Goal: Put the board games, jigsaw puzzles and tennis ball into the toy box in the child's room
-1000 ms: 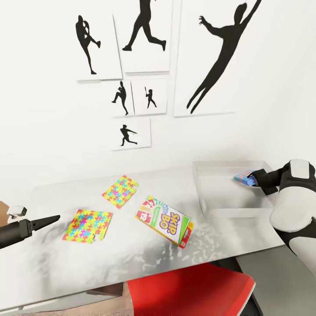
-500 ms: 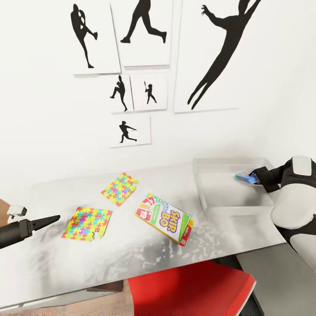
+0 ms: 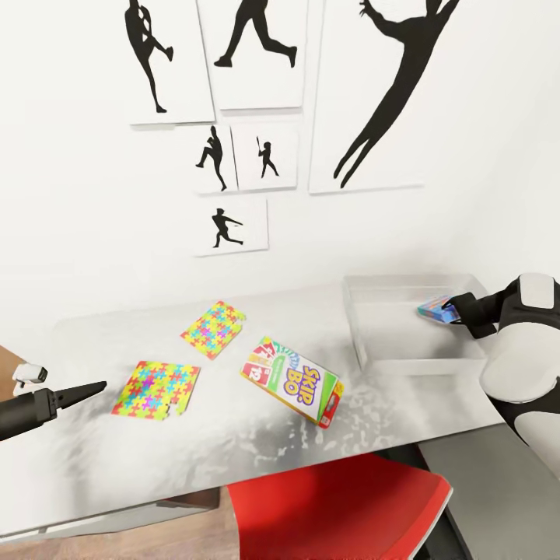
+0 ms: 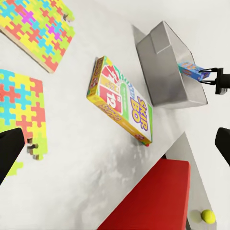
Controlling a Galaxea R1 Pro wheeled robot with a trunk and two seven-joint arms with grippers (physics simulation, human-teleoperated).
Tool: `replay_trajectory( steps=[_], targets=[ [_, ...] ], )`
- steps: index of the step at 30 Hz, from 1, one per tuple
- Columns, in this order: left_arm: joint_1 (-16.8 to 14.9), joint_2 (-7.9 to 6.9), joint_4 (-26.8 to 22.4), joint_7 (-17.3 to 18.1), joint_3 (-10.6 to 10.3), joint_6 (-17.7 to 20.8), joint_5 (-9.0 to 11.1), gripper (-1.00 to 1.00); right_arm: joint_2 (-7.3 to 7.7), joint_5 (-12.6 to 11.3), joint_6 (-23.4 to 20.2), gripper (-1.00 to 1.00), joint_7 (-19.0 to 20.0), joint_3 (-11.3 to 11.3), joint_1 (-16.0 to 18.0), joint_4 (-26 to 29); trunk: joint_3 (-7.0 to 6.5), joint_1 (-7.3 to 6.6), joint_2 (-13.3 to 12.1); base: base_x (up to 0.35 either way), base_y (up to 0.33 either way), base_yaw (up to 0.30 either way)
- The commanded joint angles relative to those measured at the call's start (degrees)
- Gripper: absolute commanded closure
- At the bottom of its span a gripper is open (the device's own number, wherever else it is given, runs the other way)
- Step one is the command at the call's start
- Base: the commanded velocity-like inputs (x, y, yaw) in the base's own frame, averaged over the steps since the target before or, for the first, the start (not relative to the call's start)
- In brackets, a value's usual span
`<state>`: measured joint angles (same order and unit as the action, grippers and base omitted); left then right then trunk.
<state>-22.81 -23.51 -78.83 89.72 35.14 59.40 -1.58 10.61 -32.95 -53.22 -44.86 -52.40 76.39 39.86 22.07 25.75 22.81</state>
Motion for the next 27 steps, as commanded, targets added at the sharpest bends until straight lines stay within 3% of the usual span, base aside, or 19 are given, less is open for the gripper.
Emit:
replay_trajectory(
  steps=[1,14,20,27],
  targets=[
    [-0.04,-0.02,-0.02,0.28,0.04,0.6,-0.18,-1.0,-0.02,-0.62,-0.03,1.0,-0.58,-0.08,0.07,0.05,0.1,0.03,0.11,-0.01,0.003,0.0],
    [-0.04,-0.04,-0.04,0.28,0.11,0.6,-0.19,-1.0,0.11,-0.69,-0.04,1.0,-0.58,-0.21,0.07,0.04,0.12,0.03,0.11,-0.002,0.018,0.0],
    [-0.04,-0.04,-0.02,0.28,0.16,0.6,-0.18,-1.0,0.19,-2.6,-0.04,1.0,-0.58,-0.24,0.07,0.04,0.29,0.03,0.11,0.0,0.002,0.0],
    [-0.04,-0.04,-0.05,0.28,0.19,0.6,-0.17,-1.0,0.21,-3.24,0.02,1.0,-0.58,-0.29,0.07,0.04,0.85,0.03,0.11,0.0,0.0,0.0]
  ],
)
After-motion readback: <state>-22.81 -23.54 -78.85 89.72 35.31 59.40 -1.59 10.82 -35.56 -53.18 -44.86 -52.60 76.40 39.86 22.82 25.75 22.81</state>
